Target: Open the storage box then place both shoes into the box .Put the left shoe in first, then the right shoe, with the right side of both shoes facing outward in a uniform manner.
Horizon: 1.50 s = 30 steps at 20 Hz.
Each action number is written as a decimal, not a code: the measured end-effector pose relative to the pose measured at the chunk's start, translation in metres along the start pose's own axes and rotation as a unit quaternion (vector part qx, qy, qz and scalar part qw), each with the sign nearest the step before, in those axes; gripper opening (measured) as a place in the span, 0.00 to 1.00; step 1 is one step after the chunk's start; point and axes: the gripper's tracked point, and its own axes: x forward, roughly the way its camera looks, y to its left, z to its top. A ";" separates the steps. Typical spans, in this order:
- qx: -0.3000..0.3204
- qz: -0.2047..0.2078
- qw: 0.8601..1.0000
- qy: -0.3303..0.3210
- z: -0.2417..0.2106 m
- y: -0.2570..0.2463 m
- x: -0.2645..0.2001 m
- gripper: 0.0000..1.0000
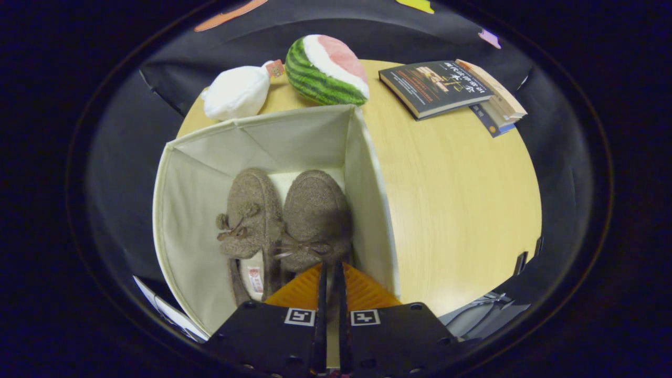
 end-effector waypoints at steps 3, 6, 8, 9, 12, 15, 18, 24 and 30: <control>-0.004 0.018 1.000 -0.024 -0.003 0.001 -0.024 0.30; -0.006 0.033 0.997 -0.066 0.001 -0.007 -0.057 0.40; -0.004 0.043 0.994 -0.096 0.005 -0.020 -0.080 0.47; 0.002 0.048 0.993 -0.109 0.005 -0.028 -0.092 0.51; 0.017 0.060 0.987 -0.149 0.008 -0.058 -0.128 0.67; 0.019 0.038 0.977 -0.209 0.020 -0.104 -0.162 0.85; 0.020 0.007 0.960 -0.280 0.035 -0.151 -0.206 0.97; 0.001 -0.044 0.888 -0.457 0.057 -0.227 -0.332 0.97; 0.010 -0.004 0.802 -0.597 0.051 -0.254 -0.432 0.96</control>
